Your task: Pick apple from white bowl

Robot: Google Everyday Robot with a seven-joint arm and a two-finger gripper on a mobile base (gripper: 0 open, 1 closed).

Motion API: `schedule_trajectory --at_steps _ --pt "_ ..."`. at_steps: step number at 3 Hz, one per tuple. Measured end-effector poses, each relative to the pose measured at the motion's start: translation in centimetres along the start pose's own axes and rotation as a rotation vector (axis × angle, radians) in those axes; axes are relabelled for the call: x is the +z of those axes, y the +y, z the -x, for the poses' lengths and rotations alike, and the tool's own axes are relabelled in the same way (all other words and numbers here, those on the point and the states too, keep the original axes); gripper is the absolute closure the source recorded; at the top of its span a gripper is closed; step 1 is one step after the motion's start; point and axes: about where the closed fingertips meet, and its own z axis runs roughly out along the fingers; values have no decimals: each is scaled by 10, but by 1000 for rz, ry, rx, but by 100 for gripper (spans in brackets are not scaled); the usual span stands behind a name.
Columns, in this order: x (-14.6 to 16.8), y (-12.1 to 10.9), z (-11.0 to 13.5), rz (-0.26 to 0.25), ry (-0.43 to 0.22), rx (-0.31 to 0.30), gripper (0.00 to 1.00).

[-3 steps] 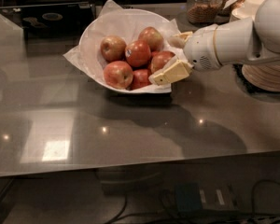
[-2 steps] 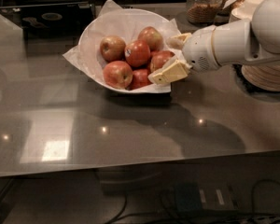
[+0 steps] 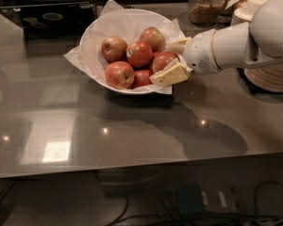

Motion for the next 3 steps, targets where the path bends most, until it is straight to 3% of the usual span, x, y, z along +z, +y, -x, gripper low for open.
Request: schedule_trajectory --at_steps 1,3 --pt "1 0 -3 0 6 6 32" --pt "2 0 -6 0 10 9 74"
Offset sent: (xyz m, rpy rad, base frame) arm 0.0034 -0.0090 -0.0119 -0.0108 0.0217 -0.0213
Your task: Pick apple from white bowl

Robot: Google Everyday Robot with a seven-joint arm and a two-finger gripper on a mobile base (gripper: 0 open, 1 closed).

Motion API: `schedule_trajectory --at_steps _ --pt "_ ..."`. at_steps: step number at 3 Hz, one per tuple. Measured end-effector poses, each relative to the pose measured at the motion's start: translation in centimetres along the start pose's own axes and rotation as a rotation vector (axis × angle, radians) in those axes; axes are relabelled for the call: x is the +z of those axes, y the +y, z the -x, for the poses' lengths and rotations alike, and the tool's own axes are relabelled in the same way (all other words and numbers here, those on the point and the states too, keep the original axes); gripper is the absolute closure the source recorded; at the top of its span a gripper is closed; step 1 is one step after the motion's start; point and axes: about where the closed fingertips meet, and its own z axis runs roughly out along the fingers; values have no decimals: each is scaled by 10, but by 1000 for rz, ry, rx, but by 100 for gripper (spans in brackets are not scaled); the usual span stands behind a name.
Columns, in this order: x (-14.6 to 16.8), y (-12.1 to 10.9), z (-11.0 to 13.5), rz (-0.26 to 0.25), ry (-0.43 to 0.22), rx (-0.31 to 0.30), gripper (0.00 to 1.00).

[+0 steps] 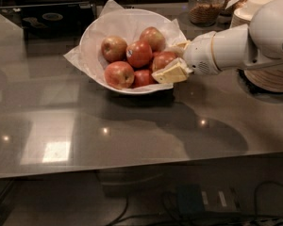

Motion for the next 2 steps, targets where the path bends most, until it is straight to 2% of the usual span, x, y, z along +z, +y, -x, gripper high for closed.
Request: schedule_trajectory --at_steps 1,2 --pt "0 0 0 0 0 0 97" --pt "0 0 0 0 0 0 100"
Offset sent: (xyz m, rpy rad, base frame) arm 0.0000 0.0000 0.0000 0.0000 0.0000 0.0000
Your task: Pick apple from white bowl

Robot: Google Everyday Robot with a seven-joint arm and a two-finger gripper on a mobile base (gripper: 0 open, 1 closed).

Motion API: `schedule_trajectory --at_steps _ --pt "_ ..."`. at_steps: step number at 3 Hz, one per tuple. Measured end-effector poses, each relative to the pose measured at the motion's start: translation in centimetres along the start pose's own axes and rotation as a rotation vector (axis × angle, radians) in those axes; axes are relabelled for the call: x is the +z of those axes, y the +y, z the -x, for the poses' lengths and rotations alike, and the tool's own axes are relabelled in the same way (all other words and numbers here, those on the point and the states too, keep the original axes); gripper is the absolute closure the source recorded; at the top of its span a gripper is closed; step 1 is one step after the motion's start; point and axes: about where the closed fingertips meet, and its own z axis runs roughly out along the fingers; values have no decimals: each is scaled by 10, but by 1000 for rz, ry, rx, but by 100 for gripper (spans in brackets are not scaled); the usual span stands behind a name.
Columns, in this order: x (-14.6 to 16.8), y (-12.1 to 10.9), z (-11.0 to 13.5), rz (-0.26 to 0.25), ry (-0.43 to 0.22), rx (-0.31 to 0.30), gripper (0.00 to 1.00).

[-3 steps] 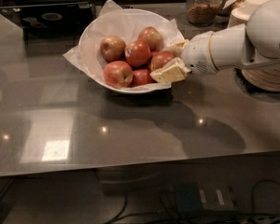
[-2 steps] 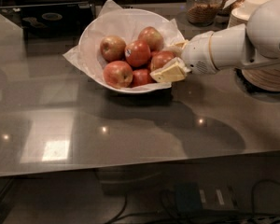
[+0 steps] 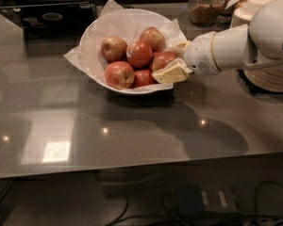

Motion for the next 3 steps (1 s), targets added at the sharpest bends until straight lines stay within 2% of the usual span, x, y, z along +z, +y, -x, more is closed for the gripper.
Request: schedule_trajectory --at_steps 1,3 --pt "-1 0 11 24 -34 -10 100" --pt "-21 -8 53 45 -138 -65 100"
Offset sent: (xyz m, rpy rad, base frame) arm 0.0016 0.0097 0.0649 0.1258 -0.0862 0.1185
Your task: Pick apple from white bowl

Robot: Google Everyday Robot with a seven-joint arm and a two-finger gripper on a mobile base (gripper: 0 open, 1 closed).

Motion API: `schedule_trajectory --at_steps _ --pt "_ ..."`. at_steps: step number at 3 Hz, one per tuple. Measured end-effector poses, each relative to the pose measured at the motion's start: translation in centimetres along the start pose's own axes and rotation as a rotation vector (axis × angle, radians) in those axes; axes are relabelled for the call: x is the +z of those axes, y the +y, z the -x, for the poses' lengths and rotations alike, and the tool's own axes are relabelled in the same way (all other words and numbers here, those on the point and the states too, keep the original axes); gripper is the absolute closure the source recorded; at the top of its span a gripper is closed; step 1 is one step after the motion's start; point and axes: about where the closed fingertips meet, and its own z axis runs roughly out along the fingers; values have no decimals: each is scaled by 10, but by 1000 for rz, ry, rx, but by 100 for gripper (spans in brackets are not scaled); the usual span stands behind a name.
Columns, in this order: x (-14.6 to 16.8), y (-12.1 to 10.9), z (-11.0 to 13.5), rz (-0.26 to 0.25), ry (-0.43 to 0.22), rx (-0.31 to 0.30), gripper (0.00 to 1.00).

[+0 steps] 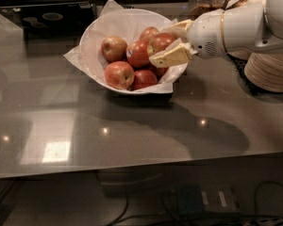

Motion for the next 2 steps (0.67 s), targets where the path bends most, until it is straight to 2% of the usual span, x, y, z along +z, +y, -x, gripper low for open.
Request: schedule_trajectory --at_steps 1,2 --pt "-9 -5 19 63 -92 -25 100" --pt "-9 -5 19 63 -92 -25 100"
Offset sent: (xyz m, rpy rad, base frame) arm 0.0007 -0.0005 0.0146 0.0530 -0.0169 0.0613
